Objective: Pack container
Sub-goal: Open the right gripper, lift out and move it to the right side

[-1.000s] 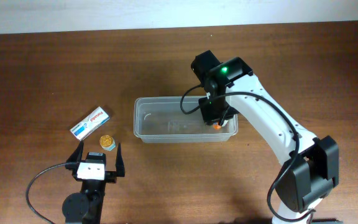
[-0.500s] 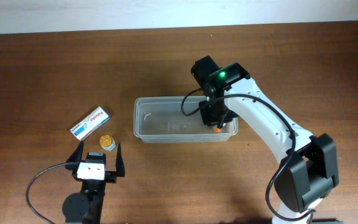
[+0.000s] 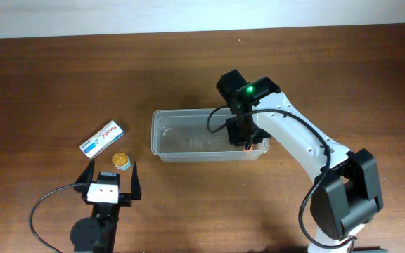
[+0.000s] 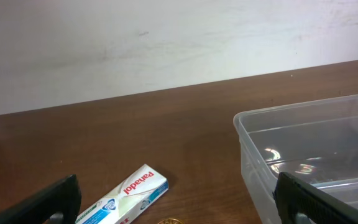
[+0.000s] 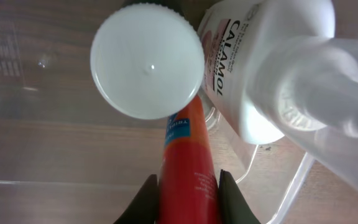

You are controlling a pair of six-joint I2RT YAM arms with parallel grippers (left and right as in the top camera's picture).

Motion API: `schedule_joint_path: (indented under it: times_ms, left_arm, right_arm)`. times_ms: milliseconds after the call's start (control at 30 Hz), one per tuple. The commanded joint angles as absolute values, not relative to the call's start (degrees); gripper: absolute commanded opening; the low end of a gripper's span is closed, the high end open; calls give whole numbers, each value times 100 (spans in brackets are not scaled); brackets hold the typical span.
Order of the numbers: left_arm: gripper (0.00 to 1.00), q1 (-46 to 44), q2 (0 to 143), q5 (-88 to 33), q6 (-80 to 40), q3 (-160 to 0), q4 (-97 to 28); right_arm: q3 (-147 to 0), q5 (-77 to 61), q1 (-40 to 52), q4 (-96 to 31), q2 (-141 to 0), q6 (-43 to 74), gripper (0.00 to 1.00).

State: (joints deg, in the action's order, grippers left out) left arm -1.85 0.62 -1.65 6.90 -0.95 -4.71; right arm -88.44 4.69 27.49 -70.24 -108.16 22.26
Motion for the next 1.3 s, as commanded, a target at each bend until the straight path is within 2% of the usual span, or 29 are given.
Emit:
schedule_joint_path:
  times_ms: [0, 33, 300, 533, 567, 700, 900, 967, 1067, 1267]
  left_arm:
    - [99, -158, 34, -165, 781, -51, -462]
    - [99, -158, 34, -165, 781, -51, -462]
    - [99, -158, 34, -165, 784, -51, -462]
    - [99, -158, 34, -165, 784, -51, -462]
    - [99, -158, 34, -165, 781, -51, -462]
    - [99, -158, 34, -165, 784, -51, -462]
    - [100, -158, 34, -165, 781, -51, -462]
    - [99, -158, 34, -165, 781, -54, -462]
    - [99, -158, 34, -165, 781, -51, -462]
    - [99, -158, 34, -165, 781, -51, -462]
  right_arm:
    - [-8805, 541, 2768, -7015, -10720, 2305, 28]
    - [-8805, 528, 2768, -7015, -10720, 2305, 32]
    - [-8805, 519, 2768, -7019, -10720, 2305, 35]
    - [-8855, 521, 2757, -7024, -10715, 2300, 50]
    - [-8971, 521, 2735, -7111, -10707, 2300, 54]
    - [-9480, 528, 2727, -7432, -10707, 2274, 57]
    - [-10809, 683, 2727, -8305, -10707, 2130, 68]
    - [-11314, 923, 2722, -8637, -10707, 2132, 76]
    - [-11972, 1190, 2624, -8991, -10707, 2154, 100]
    - [-12781, 1249, 1802, -9343, -10704, 2305, 99]
